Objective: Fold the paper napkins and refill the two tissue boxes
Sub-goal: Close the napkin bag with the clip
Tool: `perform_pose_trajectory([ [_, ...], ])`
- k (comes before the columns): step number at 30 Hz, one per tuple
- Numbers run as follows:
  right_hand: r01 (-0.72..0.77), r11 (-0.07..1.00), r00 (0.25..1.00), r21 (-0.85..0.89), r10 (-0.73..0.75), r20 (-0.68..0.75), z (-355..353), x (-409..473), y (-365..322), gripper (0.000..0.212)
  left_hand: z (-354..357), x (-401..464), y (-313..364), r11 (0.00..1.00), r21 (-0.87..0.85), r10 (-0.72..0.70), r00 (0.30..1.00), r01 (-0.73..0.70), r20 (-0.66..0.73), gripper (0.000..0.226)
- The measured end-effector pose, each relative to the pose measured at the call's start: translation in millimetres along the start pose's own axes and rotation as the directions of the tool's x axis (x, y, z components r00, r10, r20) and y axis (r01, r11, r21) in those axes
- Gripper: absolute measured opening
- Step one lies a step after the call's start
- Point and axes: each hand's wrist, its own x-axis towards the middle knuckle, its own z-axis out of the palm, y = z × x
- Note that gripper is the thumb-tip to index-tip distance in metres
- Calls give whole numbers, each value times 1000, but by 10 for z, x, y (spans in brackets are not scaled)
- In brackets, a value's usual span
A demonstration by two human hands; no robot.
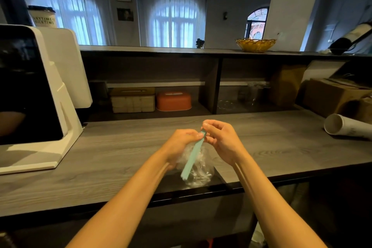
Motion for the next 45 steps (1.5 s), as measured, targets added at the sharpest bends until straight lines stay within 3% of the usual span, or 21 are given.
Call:
perform_pose_trajectory([
  [2,33,999,999,28,-33,-25,28,-10,13,13,28,-10,-23,995,-95,-29,999,27,-22,30],
  [10,86,995,994,57,-81,-75,60,-37,33,5,10,-74,-19,989,-145,-22,999,17,-33,33],
  [14,91,993,988,80,-80,-133,86,-63,-23,3,-66,-126,-60,923,-381,-120,981,54,-151,32],
  [17,28,997,980,78,-12,-198,138,-64,-7,14,-98,-128,-128,970,-238,-35,932,-56,-362,29],
  [20,-98,993,990,63,103,-92,310,-90,79,28,-68,-88,-79,982,-162,-3,850,-97,-526,27],
  [22,-131,991,989,-32,128,-74,426,-103,121,21,-93,-100,-24,993,-95,4,836,-68,-549,27],
  [24,-118,993,977,10,118,-176,466,-116,85,10,-192,-108,-47,989,-132,-19,826,-68,-563,29],
  [26,-40,998,953,46,52,-297,406,-124,20,12,-340,-146,-82,969,-230,-76,789,-84,-609,28],
  [28,59,994,930,-91,-88,-356,328,-141,-4,15,-496,-168,-106,951,-285,-110,731,-119,-673,23],
  [31,208,878,903,-431,-341,-260,337,-195,74,17,-707,-164,-73,913,-360,-155,651,-193,-743,19],
  [33,249,778,885,-576,-424,-192,399,-237,158,20,-796,-157,-2,867,-428,-185,632,-256,-753,17],
  [38,319,766,836,-558,-505,-215,602,-266,268,25,-734,-166,170,802,-496,-155,684,-334,-713,21],
  [42,475,721,745,-505,-634,-206,851,-226,166,24,-441,-249,176,877,-410,-85,758,-251,-647,18],
  [45,530,669,662,-522,-710,-239,974,-128,71,23,-292,-293,153,926,-291,-9,758,-239,-653,18],
])
